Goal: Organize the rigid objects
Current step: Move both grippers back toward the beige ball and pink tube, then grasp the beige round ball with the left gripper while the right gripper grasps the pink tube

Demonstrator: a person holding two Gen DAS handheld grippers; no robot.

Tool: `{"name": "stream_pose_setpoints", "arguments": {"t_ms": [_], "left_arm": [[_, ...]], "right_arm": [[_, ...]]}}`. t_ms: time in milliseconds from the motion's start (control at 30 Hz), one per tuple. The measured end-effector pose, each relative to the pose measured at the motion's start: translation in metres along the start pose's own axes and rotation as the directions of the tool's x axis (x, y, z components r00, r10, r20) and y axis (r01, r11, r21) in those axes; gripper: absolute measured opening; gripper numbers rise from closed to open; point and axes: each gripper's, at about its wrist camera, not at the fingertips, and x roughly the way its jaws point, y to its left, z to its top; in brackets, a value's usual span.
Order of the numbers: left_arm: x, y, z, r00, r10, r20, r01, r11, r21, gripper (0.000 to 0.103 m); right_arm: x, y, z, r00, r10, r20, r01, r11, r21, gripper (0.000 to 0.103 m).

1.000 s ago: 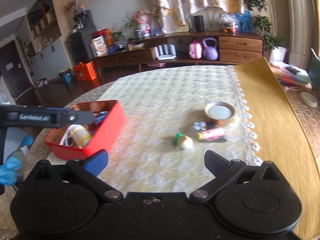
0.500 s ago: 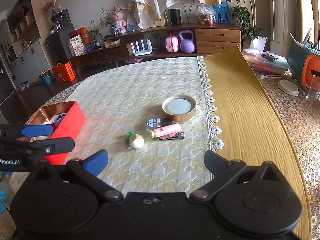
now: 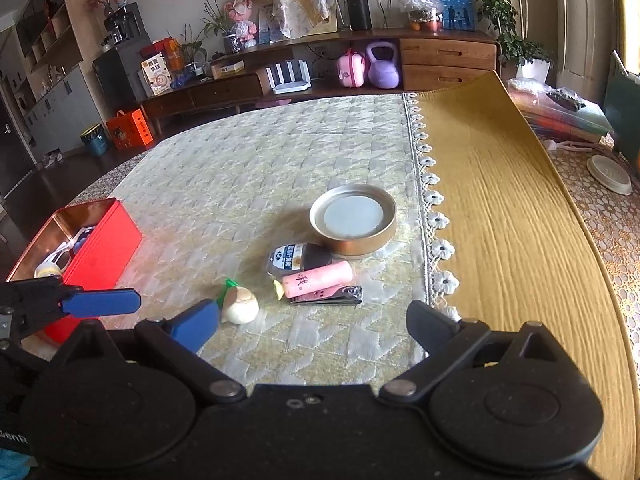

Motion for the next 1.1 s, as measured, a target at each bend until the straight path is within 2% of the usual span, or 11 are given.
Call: {"name": "stream_pose_setpoints", "arguments": {"t_ms": [200, 467, 533, 600, 733, 867, 1033, 1100], "left_arm": [[0.023, 0.000, 0.001, 1.000, 0.005, -0.004, -0.005, 1.000, 0.013, 0.085], [0.040, -0.005, 0.002, 1.000, 0.015, 0.003, -0.015, 0.998, 0.065, 0.084], [0.044, -0.007, 0.002, 1.000, 0.019, 0.010, -0.019, 0.997, 0.081, 0.078], [0.047, -0.008, 0.003, 1.000, 0.013, 0.003, -0.013, 0.996, 0.086, 0.067], [0.053, -0.009, 0.003, 1.000, 0.024, 0.004, -0.025, 0.995, 0.099, 0.064], [0.059, -0.008, 0.004, 1.000, 0.024, -0.006, -0.023, 0.994, 0.104, 0.049], [0.061, -0.007, 0.003, 0.999, 0.035, -0.006, -0.034, 0.994, 0.105, 0.042], [0.062, -0.007, 0.002, 0.999, 0.038, -0.005, -0.038, 0.994, 0.106, 0.036]], "right_arm": [[0.025, -0.001, 0.005, 1.000, 0.024, -0.020, -0.025, 0.999, -0.027, 0.096], [0.044, -0.004, 0.011, 0.998, 0.046, -0.034, -0.047, 0.998, -0.051, 0.084], [0.047, -0.006, 0.013, 0.998, 0.055, -0.035, -0.057, 0.997, -0.047, 0.080], [0.049, -0.007, 0.013, 0.997, 0.065, -0.037, -0.067, 0.997, -0.048, 0.077], [0.052, -0.008, 0.012, 0.997, 0.065, -0.044, -0.068, 0.996, -0.062, 0.076], [0.054, -0.011, 0.010, 0.997, 0.061, -0.040, -0.063, 0.997, -0.054, 0.072], [0.053, -0.010, 0.010, 0.998, 0.048, -0.030, -0.050, 0.997, -0.058, 0.060], [0.052, -0.012, 0.010, 0.999, 0.047, -0.027, -0.049, 0.997, -0.056, 0.059]]}}
